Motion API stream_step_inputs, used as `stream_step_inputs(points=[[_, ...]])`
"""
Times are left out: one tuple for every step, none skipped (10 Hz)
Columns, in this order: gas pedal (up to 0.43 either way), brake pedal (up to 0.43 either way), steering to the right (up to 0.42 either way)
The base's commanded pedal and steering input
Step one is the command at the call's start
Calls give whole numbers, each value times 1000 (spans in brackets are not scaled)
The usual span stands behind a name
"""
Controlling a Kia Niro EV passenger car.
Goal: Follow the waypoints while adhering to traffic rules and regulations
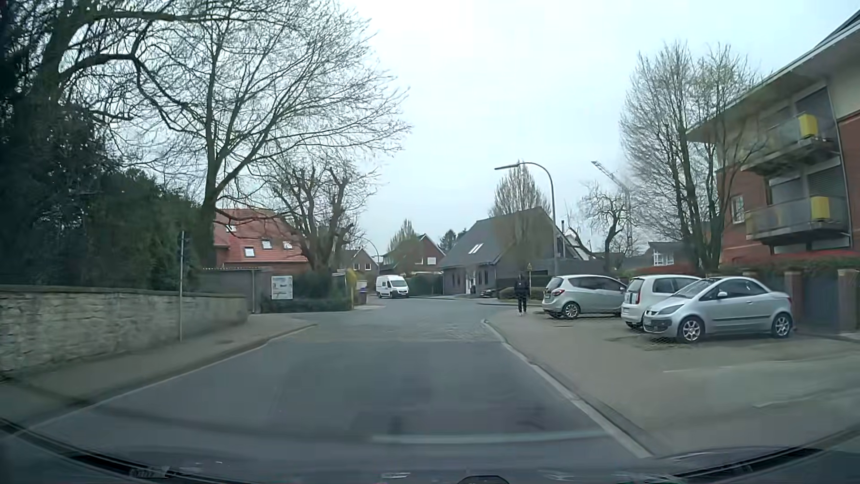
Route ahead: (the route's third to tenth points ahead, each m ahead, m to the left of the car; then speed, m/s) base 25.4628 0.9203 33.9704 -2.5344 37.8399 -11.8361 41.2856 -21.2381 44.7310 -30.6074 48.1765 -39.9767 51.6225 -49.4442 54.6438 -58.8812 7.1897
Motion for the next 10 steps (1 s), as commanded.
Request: stream_step_inputs(points=[[0, 0, 5], [0, 0, 4], [0, 0, 3], [0, 0, 3], [0, 0, 2], [0, 0, -2], [0, 0, -5], [0, 0, -5], [47, 0, -3], [59, 0, -2]])
